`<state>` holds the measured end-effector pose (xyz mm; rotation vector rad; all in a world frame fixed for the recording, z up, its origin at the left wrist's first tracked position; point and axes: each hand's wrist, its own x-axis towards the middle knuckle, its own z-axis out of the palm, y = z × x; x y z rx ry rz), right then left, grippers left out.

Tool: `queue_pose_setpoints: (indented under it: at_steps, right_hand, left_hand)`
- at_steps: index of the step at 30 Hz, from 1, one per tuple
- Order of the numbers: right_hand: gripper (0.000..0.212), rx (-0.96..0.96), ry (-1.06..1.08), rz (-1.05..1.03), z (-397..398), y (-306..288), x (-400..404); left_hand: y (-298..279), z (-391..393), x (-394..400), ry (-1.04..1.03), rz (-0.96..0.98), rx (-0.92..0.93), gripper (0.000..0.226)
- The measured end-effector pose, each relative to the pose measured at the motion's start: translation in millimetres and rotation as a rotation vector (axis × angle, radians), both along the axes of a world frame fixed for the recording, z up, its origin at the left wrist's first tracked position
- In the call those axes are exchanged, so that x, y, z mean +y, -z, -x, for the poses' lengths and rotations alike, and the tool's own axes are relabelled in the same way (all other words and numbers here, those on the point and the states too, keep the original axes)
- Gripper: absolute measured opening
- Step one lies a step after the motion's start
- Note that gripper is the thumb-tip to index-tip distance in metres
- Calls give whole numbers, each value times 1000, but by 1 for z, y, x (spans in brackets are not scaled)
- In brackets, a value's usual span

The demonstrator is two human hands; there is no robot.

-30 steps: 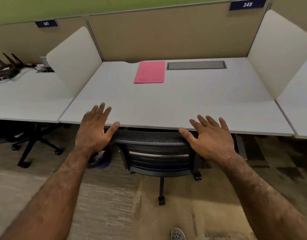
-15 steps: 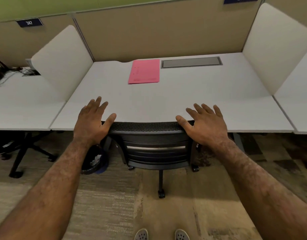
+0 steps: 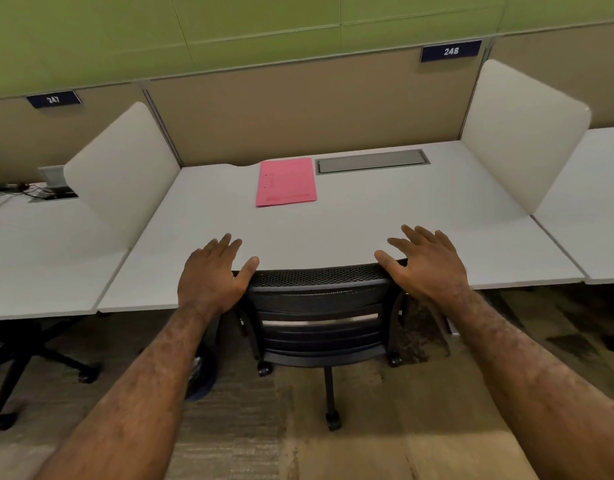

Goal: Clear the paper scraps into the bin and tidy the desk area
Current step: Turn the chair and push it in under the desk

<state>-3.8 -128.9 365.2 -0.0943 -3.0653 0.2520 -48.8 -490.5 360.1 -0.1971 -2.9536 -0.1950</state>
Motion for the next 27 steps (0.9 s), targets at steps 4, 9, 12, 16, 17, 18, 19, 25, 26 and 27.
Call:
queue_pose_setpoints:
  at_steps: [4,9,12,16,17,18,19,25,26,27]
  right_hand:
    - [75,29,11,6,3,0,-8]
    - [69,18,18,27,4,-1,-7]
    - [65,0,17,19,4,-2,-8]
    - [65,-30,8,14,3,-5,-9]
    - [66,-37,8,15,3,-6,-9]
    - [66,-50,5,10,3,-8,-9]
    - [67,-70,3,2,4,-9,-10]
    - [79,-217,-62,-45,8,-29,-13]
    - [80,-213,-71,-27,10,-33,-14]
    - [81,-200,-74,-15,12,-42,-18]
  left_hand:
    - [-1,4,-7,-12,-25,-25,79]
    - [-5,2,-6,-10,-66,-33,77]
    - [-6,-1,-6,-7,-70,-40,75]
    - [-11,-2,-4,16,-58,-71,72]
    - [-12,-1,-3,19,-53,-87,70]
    - [-13,0,-4,22,-42,-105,69]
    - [-14,0,-4,23,-30,-133,70]
    - [-28,7,-3,56,65,-298,81]
    - [-31,8,-2,60,54,-313,82]
    - [-38,7,1,56,37,-325,82]
